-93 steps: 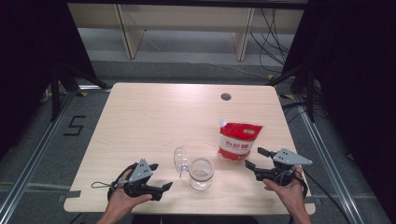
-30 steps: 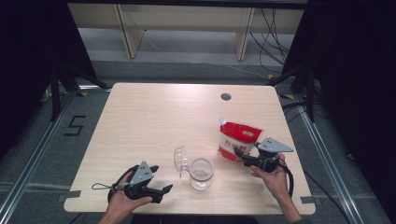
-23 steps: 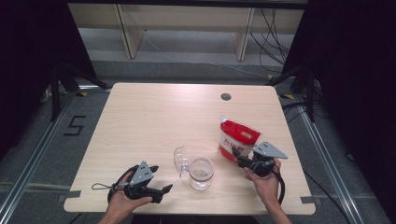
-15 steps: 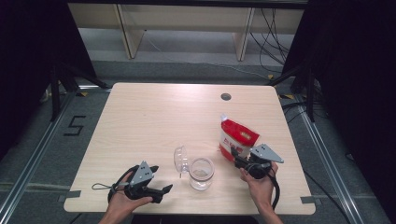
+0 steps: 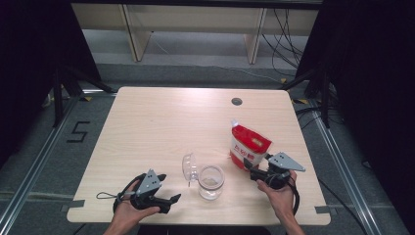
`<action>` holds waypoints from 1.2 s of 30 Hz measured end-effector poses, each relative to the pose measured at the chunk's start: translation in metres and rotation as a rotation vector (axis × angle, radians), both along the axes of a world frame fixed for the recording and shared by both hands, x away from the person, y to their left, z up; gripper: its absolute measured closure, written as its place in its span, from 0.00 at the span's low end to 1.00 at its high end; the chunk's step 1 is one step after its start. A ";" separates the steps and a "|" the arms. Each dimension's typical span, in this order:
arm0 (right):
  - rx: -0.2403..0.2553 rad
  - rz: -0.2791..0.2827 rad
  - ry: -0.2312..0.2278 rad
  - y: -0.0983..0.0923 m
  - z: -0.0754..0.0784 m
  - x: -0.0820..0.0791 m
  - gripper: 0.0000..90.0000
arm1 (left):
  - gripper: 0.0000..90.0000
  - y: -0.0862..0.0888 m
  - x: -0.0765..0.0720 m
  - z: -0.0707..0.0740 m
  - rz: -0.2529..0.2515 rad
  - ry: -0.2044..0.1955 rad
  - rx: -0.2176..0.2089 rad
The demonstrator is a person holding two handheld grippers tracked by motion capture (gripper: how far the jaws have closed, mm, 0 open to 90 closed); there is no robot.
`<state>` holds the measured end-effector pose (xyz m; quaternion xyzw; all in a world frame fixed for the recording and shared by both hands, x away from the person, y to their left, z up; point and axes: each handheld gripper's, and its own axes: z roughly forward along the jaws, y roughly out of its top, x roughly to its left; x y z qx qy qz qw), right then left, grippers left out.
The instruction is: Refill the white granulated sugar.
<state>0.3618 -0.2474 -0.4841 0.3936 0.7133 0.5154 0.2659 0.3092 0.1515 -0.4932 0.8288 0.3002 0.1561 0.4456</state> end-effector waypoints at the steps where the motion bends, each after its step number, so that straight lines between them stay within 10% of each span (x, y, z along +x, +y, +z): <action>1: 0.017 0.013 0.007 -0.001 0.000 0.000 0.27 | 0.18 0.000 0.000 0.000 0.003 0.000 0.001; 36: 0.031 0.136 -0.070 0.000 -0.022 0.033 0.24 | 0.18 -0.003 -0.002 -0.002 0.006 0.021 -0.018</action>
